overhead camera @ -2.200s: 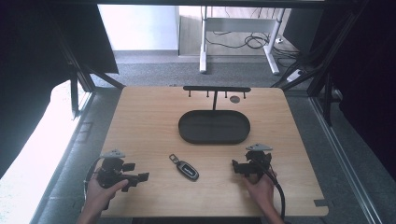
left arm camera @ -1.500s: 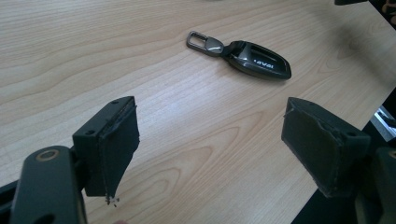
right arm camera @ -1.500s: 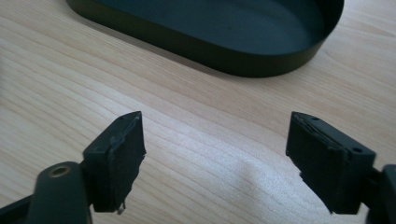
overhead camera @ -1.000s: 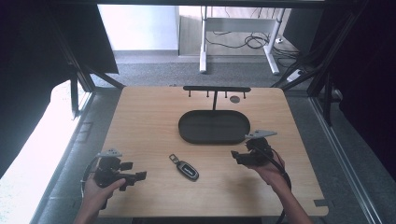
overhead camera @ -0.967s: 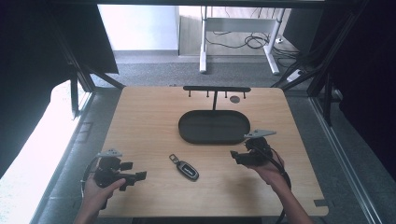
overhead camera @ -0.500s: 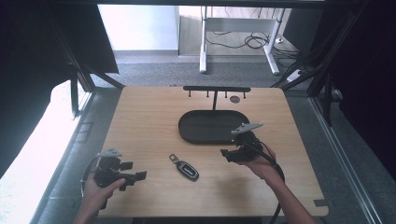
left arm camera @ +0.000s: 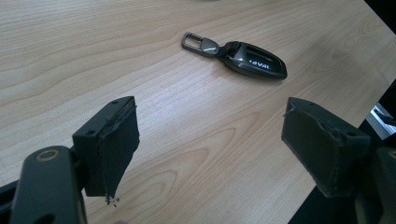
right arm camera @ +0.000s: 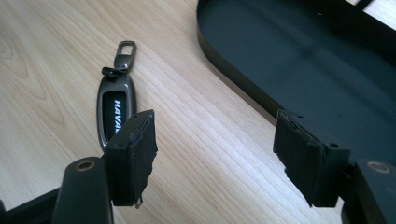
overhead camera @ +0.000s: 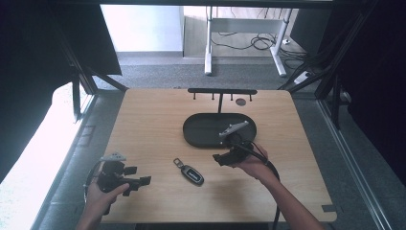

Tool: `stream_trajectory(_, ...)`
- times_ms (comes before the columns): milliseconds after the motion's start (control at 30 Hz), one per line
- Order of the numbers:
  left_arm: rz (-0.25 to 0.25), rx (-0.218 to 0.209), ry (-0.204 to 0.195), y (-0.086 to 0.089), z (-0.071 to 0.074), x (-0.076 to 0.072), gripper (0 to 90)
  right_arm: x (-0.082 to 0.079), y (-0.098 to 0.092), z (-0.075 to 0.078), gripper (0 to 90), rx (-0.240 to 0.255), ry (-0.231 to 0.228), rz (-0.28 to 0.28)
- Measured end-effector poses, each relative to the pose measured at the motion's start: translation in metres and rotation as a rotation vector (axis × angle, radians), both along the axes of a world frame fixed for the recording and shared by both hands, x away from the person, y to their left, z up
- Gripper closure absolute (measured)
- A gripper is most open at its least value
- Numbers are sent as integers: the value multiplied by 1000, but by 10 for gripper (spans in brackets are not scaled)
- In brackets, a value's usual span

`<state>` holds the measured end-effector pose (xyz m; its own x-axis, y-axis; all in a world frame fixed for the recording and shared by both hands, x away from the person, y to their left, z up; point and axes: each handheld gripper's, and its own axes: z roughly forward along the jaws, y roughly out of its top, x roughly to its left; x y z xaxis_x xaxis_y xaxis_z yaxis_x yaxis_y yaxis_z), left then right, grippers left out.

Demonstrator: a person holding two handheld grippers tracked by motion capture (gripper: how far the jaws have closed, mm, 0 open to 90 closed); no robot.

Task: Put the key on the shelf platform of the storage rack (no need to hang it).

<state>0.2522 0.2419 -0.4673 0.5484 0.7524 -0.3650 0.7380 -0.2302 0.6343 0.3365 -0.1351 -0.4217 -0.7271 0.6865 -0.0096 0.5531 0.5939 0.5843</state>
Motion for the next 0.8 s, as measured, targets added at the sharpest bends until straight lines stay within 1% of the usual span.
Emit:
stream_trajectory(33,0,0,0,0,0,0,193,1,3,0,307,-5,6,5)
stream_trajectory(100,-1,0,1,0,0,0,193,3,11,-1,309,-16,17,32)
stream_trajectory(167,0,1,1,0,0,0,193,3,14,-1,310,-16,21,38)
stream_trajectory(200,-2,0,2,0,0,0,193,4,19,-1,311,-22,27,47)
stream_trajectory(467,-4,-2,-1,0,1,-1,193,8,33,-1,312,-30,39,61)
stream_trajectory(500,-3,-3,-1,-1,1,-1,193,8,38,-4,312,-34,48,65)
stream_trajectory(633,-9,-1,2,-2,0,0,193,10,45,-8,313,-39,58,76)
stream_trajectory(667,-10,0,3,-2,0,0,193,12,51,-12,314,-49,72,80)
stream_trajectory(800,-8,-3,3,-1,0,0,193,12,60,-17,316,-65,88,93)
